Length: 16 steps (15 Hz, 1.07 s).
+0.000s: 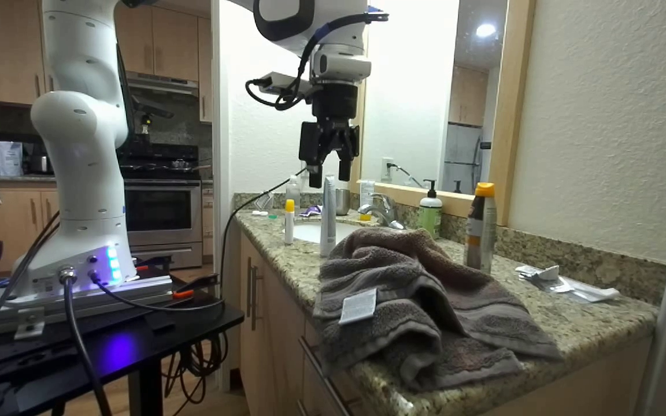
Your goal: Wipe the countertop with the grey towel
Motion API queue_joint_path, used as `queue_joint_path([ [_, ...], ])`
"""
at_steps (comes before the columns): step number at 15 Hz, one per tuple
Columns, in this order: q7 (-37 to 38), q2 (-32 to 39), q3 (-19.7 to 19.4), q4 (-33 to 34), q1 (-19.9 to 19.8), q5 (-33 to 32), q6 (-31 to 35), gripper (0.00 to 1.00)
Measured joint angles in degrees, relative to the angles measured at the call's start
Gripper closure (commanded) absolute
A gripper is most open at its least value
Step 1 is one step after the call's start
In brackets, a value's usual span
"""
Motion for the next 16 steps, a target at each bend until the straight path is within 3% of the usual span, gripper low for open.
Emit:
queue_joint_path([
  [5, 1.8, 1.7, 0.2, 0.7, 0.5, -2.1, -1.4, 0.0],
  [13, 16.1, 18.4, 1.2, 14.6, 1.5, -0.2, -1.0, 0.0],
  [16, 20.5, 22.7, 1.6, 16.9, 1.6, 1.5, 2.4, 0.0],
])
